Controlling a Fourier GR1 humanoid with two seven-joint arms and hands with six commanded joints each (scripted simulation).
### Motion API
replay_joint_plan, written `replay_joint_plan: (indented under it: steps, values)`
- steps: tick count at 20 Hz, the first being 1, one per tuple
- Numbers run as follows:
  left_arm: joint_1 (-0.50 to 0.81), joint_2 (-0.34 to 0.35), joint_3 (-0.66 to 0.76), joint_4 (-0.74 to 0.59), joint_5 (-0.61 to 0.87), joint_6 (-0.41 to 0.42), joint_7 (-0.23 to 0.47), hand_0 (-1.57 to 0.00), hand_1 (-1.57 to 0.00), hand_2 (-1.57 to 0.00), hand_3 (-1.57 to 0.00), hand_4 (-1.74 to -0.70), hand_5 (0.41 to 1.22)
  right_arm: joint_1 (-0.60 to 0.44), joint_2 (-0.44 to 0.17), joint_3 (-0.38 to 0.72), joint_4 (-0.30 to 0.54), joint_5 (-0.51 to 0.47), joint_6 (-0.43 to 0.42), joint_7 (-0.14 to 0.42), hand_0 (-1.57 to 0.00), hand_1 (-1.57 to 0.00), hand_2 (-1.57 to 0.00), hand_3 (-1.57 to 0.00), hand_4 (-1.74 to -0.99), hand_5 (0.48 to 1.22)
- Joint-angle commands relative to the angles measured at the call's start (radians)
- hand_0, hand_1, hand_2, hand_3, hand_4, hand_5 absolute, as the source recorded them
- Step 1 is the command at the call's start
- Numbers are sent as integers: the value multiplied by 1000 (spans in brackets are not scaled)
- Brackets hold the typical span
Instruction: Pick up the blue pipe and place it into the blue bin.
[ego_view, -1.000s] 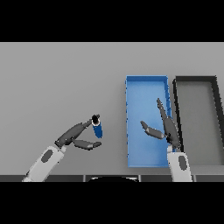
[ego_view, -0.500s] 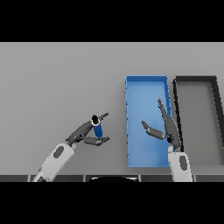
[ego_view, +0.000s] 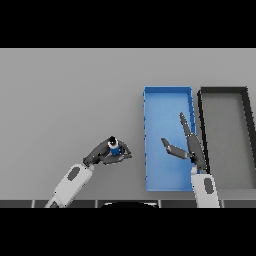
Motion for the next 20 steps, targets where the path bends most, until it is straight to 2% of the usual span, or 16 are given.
replay_joint_plan:
  steps: [1, 5, 6, 8, 11, 14, 15, 18, 20]
  values:
    - [13, 7, -9, -16, -9, 7, -14, -1193, -1266, -1311, -1258, -1617, 1106, 9, 0, 2, -10, -1, 1, -7, 1, 1, 1, 1, -1178, 561]
    - [22, -5, -33, -40, -50, 41, -34, -1416, -1446, -1464, -1443, -1525, 1174, 11, -4, 1, -12, -4, 7, 12, 1, 1, 1, 1, -1174, 558]
    - [19, -5, -30, -44, -64, 47, -44, -1447, -1471, -1486, -1468, -1512, 1183, 11, -2, 2, -3, 1, 4, 1, 1, 1, 1, 1, -1171, 558]
    - [19, -15, -25, -71, -60, 37, -58, -1492, -1507, -1516, -1505, -1494, 1197, -3, 1, 6, 3, 9, 0, 20, 1, 1, 1, 1, -1160, 554]
    - [4, -37, -5, -124, -38, 30, -99, -1530, -1538, -1543, -1537, -1482, 1209, 7, -11, 1, -12, 7, 3, 4, 1, 1, 1, 1, -1151, 550]
    - [-17, -58, -6, -166, -46, 33, -53, -1550, -1554, -1557, -1554, -1476, 1215, -12, -4, 1, 16, 18, -7, 21, 1, 1, 1, 1, -1138, 555]
    - [-31, -63, 0, -178, -50, 36, -40, -1554, -1558, -1560, -1557, -1475, 1216, -3, -10, 2, 14, 18, -2, 2, 1, 1, 1, 1, -1135, 559]
    - [-51, -69, 4, -191, -56, 17, -3, -1562, -1564, -1565, -1564, -1473, 1218, -12, -20, -5, 6, 20, -4, 6, 1, 1, 1, 1, -1126, 567]
    - [-60, -73, 11, -199, -52, 3, 22, -1566, -1567, -1567, -1566, -1473, 1219, 2, -23, -4, 15, 23, -2, -16, 1, 1, 1, 1, -1123, 571]
